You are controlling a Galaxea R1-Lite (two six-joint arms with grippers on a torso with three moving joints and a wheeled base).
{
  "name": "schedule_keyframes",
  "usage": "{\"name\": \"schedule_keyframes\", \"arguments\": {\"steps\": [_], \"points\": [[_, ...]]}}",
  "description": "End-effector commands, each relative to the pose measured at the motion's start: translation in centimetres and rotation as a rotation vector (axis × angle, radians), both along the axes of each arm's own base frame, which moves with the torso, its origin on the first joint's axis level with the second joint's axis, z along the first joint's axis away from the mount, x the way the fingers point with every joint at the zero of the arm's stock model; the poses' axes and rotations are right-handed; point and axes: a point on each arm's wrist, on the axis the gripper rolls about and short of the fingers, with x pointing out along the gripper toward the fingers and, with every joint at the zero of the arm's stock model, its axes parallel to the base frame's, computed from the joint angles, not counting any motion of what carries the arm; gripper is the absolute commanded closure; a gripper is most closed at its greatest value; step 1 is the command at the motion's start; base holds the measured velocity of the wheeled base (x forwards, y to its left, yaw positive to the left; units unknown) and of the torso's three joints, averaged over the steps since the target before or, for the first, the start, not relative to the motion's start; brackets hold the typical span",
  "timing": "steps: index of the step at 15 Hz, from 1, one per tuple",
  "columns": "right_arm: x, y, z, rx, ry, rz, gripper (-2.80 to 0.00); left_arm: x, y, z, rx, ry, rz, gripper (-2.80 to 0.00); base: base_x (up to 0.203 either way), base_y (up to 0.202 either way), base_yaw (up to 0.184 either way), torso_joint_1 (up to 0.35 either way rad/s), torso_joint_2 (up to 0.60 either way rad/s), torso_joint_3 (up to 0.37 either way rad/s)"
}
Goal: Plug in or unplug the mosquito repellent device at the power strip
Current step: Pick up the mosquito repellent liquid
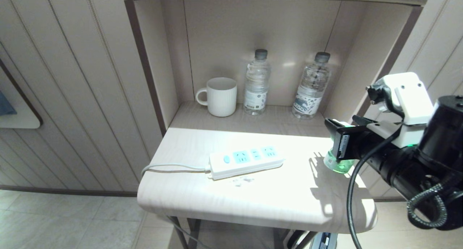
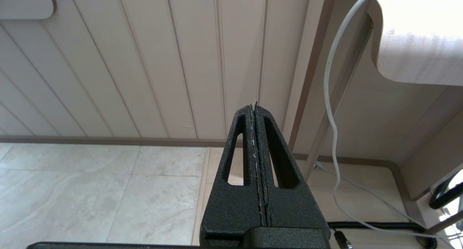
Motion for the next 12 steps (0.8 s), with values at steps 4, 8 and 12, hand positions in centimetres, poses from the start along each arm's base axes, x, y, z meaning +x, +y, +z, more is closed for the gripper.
{"name": "schedule_keyframes", "arguments": {"steps": [4,8,12], "points": [[2.1,0.2,-2.0,-0.017,0.023,-0.048,0.00,0.0,0.0,0.0,0.000,0.000,0.000,0.00,0.000,0.000,0.000,0.000,0.00,0.000],[3.0,0.7,-2.5,-0.024,0.011,-0.053,0.00,0.0,0.0,0.0,0.000,0.000,0.000,0.00,0.000,0.000,0.000,0.000,0.00,0.000],[3.8,1.1,-3.1,-0.028,0.013,-0.058,0.00,0.0,0.0,0.0,0.000,0.000,0.000,0.00,0.000,0.000,0.000,0.000,0.00,0.000]]}}
